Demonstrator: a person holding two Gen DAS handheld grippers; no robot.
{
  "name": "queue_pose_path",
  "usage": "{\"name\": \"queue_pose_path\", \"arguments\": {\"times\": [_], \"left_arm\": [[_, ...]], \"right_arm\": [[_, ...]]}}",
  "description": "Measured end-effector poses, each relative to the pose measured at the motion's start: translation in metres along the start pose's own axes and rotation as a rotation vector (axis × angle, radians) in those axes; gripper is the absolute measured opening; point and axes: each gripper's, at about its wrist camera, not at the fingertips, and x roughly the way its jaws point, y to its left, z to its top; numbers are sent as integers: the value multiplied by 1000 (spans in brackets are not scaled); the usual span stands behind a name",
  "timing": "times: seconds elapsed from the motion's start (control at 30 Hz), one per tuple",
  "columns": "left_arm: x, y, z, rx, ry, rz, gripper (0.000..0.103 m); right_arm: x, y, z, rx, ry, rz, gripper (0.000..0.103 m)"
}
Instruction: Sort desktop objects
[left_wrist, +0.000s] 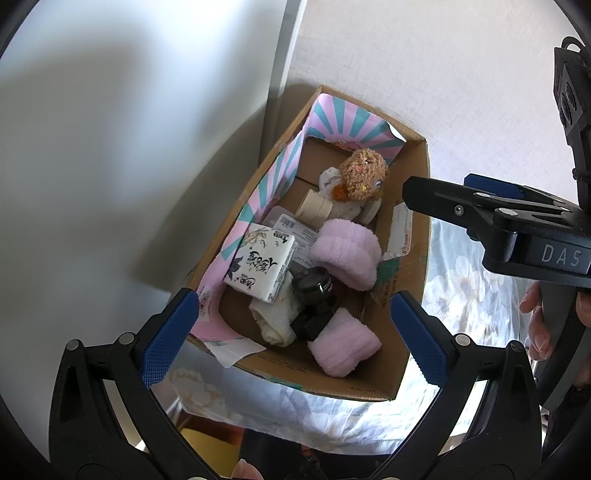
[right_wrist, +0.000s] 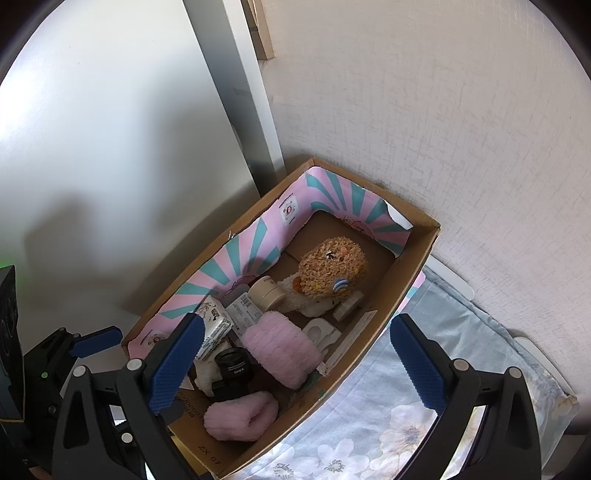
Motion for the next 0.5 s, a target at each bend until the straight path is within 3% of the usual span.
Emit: {"name": "queue_pose_path", "arguments": {"times": [0.5], "left_arm": [[0,2,-2,-12,5,13,103]], "right_arm": [[2,0,0,5,10,-4,100]]}}
